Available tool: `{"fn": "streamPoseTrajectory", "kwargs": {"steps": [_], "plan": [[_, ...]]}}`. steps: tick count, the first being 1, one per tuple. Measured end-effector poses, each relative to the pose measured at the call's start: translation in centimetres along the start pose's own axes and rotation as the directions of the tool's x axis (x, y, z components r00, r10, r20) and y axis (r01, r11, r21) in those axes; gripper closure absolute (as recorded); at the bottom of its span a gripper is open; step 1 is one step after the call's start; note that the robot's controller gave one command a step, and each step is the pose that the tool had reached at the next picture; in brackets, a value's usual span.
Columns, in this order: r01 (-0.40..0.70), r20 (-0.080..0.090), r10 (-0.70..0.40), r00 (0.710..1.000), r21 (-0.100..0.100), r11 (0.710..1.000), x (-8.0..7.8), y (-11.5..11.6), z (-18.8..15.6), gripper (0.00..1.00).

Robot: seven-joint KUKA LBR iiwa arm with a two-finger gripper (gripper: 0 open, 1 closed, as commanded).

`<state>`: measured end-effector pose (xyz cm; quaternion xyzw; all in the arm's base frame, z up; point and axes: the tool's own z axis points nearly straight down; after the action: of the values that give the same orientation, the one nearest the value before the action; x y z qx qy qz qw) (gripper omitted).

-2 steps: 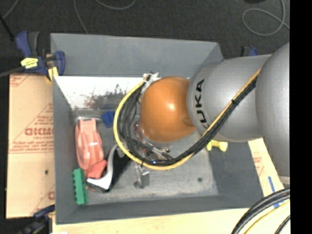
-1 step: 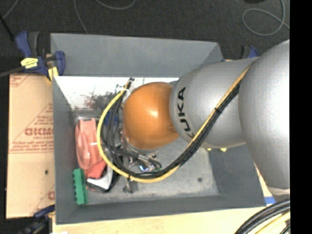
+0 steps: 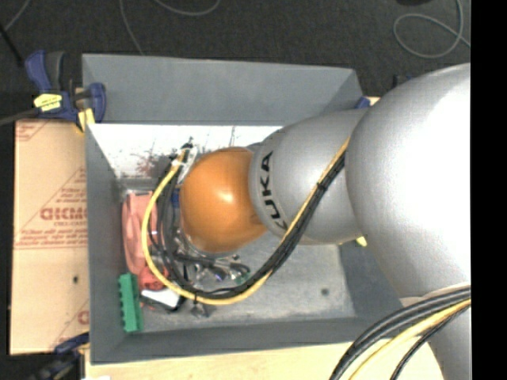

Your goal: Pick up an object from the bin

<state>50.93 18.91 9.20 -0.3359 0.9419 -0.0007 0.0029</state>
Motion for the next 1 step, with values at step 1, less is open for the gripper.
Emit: {"fn": "streamPoseTrajectory", "kwargs": {"steps": [1], "plan": [[0.039, 0.001, -0.039, 0.999, 0.007, 0.999, -0.79, 3.62, 2.04, 1.0]]}}
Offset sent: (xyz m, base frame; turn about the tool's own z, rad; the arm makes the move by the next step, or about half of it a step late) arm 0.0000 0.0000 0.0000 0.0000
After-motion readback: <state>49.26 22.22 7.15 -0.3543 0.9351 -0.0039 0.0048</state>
